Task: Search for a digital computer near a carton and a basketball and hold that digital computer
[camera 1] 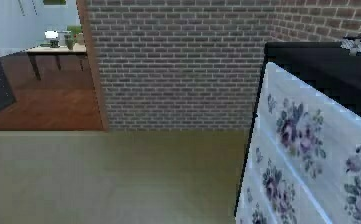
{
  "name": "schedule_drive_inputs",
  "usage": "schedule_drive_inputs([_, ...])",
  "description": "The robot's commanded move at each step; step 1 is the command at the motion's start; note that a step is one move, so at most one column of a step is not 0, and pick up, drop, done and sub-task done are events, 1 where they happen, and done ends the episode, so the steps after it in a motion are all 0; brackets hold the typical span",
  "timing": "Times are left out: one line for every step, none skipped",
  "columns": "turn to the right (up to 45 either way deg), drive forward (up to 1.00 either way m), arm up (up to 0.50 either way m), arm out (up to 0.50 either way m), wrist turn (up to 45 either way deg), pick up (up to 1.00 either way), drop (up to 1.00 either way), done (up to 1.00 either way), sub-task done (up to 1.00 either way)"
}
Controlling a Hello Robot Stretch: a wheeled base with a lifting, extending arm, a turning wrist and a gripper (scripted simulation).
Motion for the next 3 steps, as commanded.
schedule_drive_inputs([-45.0,0.00,0.00,0.00,0.0,0.00,0.00,0.00,0.00])
schedule_drive_inputs([-45.0,0.00,0.00,0.00,0.0,0.00,0.00,0.00,0.00])
schedule_drive_inputs([0.0,0.15,0.00,0.00,0.0,0.00,0.00,0.00,0.00])
